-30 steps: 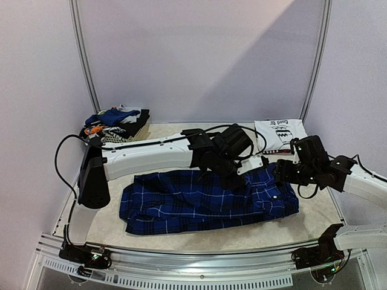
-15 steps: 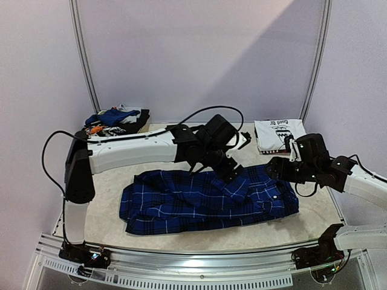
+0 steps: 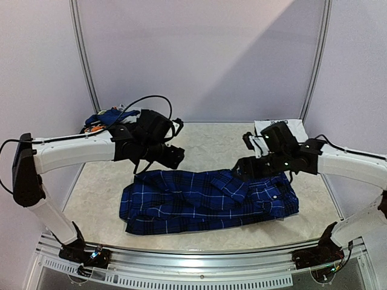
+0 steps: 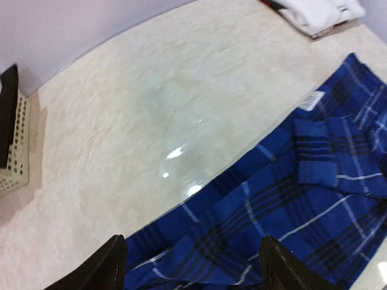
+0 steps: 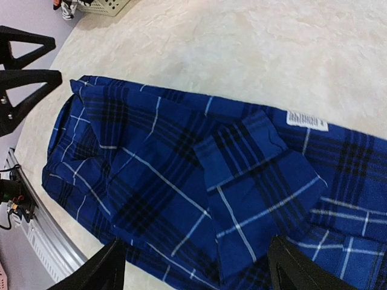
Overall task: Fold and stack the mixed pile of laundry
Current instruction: Adjust the 1/3-folded shirt at the center of the board.
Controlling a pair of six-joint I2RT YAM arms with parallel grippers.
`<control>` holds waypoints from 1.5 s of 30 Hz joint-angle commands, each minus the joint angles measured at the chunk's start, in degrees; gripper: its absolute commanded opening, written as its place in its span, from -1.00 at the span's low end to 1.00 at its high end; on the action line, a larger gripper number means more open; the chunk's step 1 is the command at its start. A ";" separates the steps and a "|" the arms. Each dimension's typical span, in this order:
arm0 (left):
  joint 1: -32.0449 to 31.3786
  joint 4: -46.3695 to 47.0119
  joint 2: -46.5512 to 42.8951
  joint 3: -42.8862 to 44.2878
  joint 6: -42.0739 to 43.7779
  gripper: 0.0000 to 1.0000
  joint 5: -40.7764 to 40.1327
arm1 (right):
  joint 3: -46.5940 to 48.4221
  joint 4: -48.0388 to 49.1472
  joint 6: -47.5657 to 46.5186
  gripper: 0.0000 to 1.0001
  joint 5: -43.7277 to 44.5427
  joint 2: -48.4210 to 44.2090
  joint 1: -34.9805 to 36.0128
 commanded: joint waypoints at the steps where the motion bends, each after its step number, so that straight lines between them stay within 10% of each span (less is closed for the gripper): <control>1: 6.27 2.93 -1.46 -5.92 -1.32 0.55 3.71 | 10.22 -4.76 -4.33 0.63 6.97 11.36 3.30; 14: 15.90 5.36 3.05 -9.39 2.42 0.40 28.74 | 32.32 -15.11 -4.42 0.59 13.33 38.50 7.58; 31: 16.14 4.80 1.39 -18.34 -0.01 -0.54 26.69 | 39.17 -19.65 -3.84 0.41 16.77 45.30 8.03; 38: 16.16 6.96 1.14 -20.86 -0.91 -0.56 26.71 | 41.20 -21.72 -3.69 0.14 18.17 48.05 9.18; 45: 16.16 7.60 2.54 -21.15 -1.00 -0.62 25.74 | 41.39 -22.54 -2.86 -0.61 21.68 48.22 9.28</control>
